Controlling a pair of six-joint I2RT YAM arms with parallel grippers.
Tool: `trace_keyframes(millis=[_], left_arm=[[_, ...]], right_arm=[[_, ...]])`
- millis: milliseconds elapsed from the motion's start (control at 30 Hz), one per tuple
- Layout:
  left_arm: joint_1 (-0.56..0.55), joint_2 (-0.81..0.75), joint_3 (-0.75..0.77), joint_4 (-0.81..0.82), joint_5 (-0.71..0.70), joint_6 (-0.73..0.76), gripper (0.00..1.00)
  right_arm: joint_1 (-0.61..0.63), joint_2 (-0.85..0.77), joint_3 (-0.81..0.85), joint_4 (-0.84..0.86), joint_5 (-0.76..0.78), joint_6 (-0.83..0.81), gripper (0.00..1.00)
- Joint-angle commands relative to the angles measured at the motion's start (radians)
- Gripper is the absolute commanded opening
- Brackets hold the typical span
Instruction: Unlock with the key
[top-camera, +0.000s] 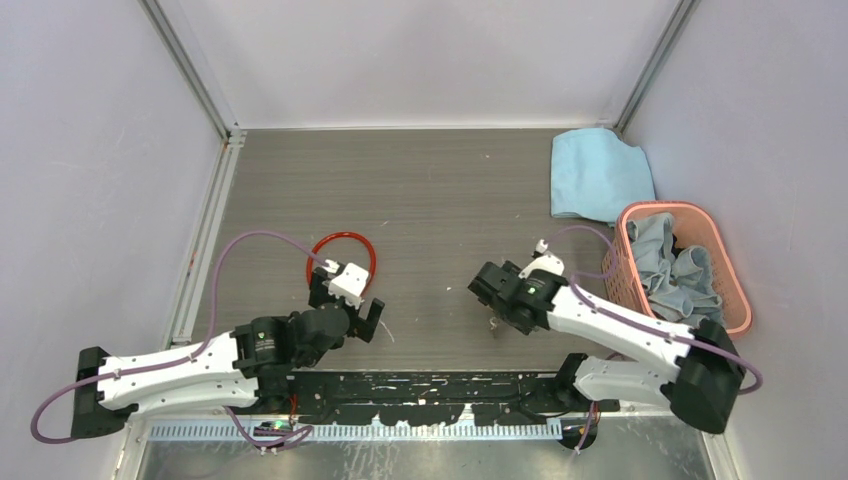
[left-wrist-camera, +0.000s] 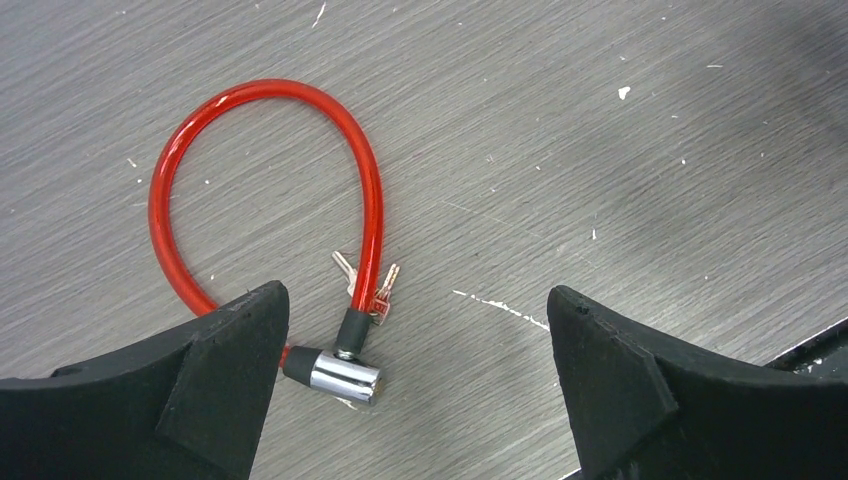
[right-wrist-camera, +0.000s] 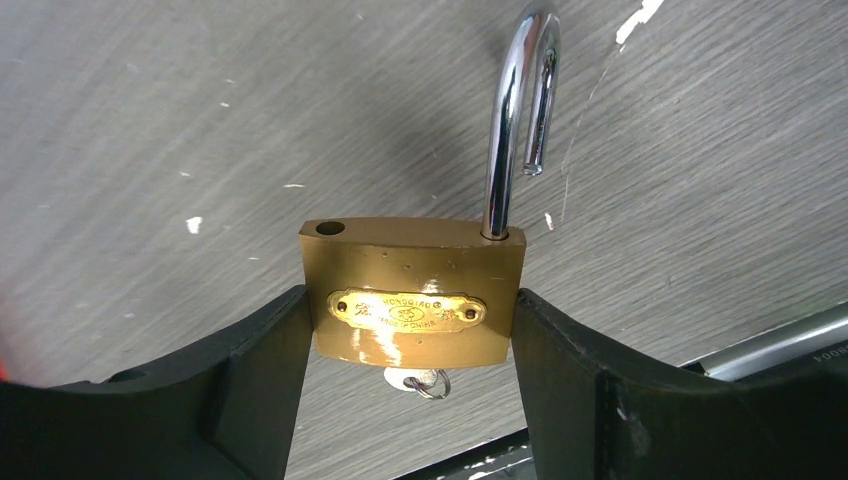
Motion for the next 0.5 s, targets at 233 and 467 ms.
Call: trace_keyframes(millis=[233, 467], left_arm=[[-0.003, -0.018, 0.039, 0.022, -0.031, -0.009, 1.00], [-0.004, -0.035, 0.034, 0.028, -0.031, -0.007, 1.00]], right_arm=[[-0.091, 0.348, 0.159, 0.125, -0.151, -0.233, 0.01], [-0.118, 0.428, 0.213, 0.198, -0.147, -0.301, 0.01]])
